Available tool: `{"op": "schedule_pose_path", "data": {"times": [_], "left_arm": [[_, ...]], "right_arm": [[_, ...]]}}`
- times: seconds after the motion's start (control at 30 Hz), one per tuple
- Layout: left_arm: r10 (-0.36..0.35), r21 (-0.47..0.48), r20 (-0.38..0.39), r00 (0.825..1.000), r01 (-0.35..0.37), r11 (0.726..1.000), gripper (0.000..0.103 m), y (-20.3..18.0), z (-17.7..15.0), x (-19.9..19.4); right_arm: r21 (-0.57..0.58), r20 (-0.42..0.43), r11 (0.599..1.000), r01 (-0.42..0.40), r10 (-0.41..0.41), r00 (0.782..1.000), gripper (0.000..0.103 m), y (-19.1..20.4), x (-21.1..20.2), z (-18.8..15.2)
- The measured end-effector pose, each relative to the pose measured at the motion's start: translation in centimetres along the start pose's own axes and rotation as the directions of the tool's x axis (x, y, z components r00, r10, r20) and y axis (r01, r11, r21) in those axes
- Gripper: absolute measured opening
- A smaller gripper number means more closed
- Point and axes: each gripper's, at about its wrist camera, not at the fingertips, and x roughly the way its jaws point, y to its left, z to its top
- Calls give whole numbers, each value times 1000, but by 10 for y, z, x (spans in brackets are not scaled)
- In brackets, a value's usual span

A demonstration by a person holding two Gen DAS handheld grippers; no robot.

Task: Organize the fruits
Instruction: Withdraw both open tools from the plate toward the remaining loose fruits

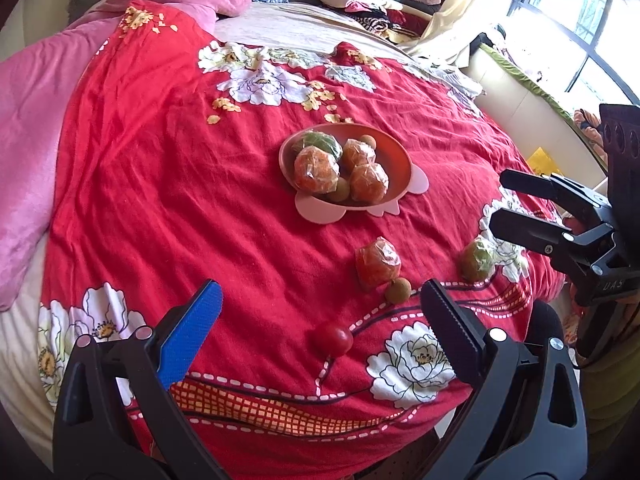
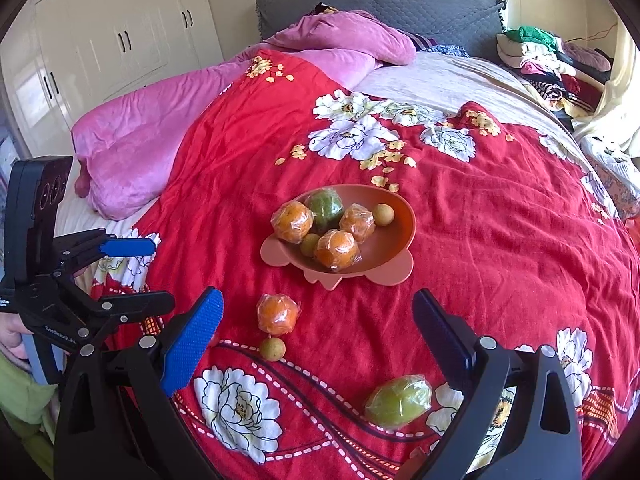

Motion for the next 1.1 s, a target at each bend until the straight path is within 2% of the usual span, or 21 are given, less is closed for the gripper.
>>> {"op": "schedule_pose_path", "data": {"times": [0.5, 0.7, 0.83, 0.97, 1.1], "left_arm": [[43, 70, -60, 997, -39, 997, 93, -7, -28, 13], [35, 90, -89, 995, -27, 996, 93, -9, -40, 20], [12, 107, -105, 994, -1, 994, 84, -11, -43, 26], [11, 135, -119, 993, 6, 991, 66, -14, -45, 34], [16, 172, -122, 992, 6, 985, 57, -17, -43, 40]], "right_arm": [[-22, -58, 1000, -15, 14, 998, 95, 8, 15, -24], [-32, -95, 999, -21, 18, 995, 95, 12, 27, -37], [-58, -116, 998, -17, 10, 993, 95, 16, 33, -45], [-53, -128, 998, -25, 18, 992, 95, 14, 37, -48], [-46, -144, 998, -34, 27, 989, 95, 10, 43, -50]]}}
